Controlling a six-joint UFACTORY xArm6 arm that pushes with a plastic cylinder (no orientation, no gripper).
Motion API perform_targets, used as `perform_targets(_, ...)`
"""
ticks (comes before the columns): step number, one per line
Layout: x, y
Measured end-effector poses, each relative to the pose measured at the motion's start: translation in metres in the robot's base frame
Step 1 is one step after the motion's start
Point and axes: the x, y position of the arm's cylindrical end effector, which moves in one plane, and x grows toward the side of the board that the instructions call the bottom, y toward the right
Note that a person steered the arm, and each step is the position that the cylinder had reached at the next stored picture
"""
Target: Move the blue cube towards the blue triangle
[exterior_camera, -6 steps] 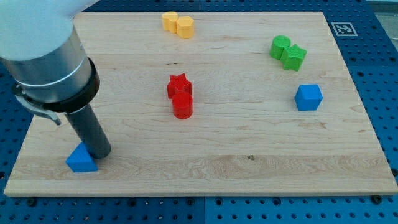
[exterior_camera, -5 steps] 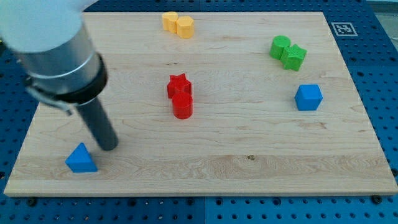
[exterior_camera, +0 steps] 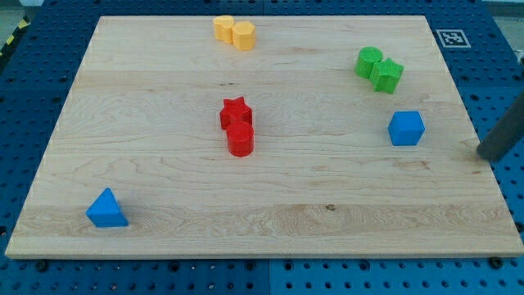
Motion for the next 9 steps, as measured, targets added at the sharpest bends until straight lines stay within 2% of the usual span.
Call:
perform_targets(1,-0.037,-0.020)
perform_targets(2,-0.027,-0.088)
perform_targets(3,0.000,-0.166)
perform_targets(4,0.007,-0.177)
perform_targets(5,-0.012,-0.153)
perform_targets(6,-0.020,-0.175)
perform_targets(7,0.005,-0.220)
perform_targets(8,0.055,-0.257)
perform_targets(9,0.085,-0.269)
